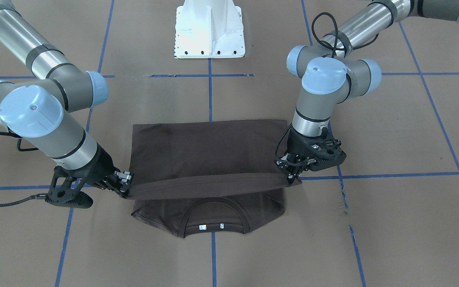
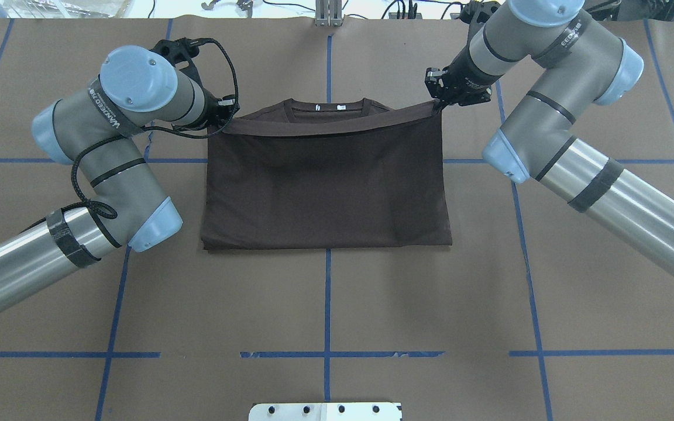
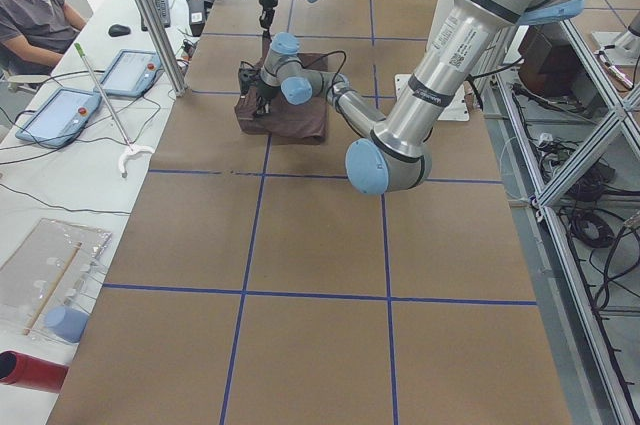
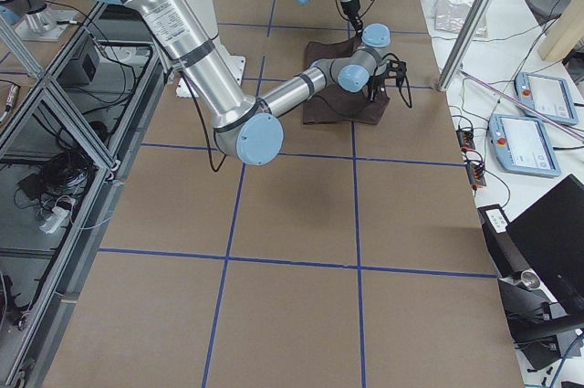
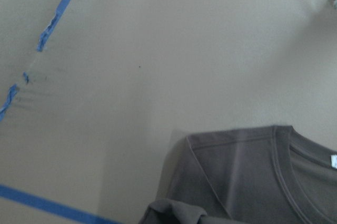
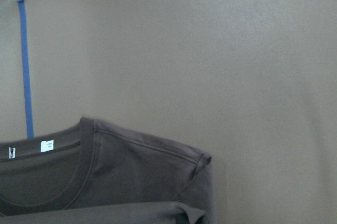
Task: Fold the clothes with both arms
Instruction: 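Lift the hem with both grippers and fold it over toward the collar, then lower the hem onto the collar edge and open both grippers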
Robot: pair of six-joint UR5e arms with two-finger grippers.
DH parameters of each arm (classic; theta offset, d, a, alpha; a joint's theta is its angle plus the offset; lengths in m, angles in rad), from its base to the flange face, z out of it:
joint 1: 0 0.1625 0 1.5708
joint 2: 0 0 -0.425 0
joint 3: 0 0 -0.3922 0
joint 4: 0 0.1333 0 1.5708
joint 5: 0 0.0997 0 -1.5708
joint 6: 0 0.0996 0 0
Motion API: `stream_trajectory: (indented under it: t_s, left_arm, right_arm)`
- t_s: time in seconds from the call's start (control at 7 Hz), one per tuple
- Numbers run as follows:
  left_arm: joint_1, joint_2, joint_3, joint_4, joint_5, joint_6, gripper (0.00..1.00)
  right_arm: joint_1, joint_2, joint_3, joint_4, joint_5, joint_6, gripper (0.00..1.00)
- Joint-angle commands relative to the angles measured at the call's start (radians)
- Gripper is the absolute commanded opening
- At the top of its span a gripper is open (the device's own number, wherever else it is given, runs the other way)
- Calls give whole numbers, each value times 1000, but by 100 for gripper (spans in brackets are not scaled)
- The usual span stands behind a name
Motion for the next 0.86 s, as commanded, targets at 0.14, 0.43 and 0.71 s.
stream_trajectory:
  t_s: [0.14, 0.43, 0.71]
  left_arm:
    - [-23, -56, 107, -21, 2, 41, 0]
    - [-26, -76, 120, -20, 2, 40, 0]
    - [-21, -93, 130, -20, 2, 32, 0]
  right_arm:
    - [18, 24, -88, 31, 0, -2, 0]
    - [16, 53, -97, 29, -3, 4, 0]
    - [10, 64, -96, 31, 0, 5, 0]
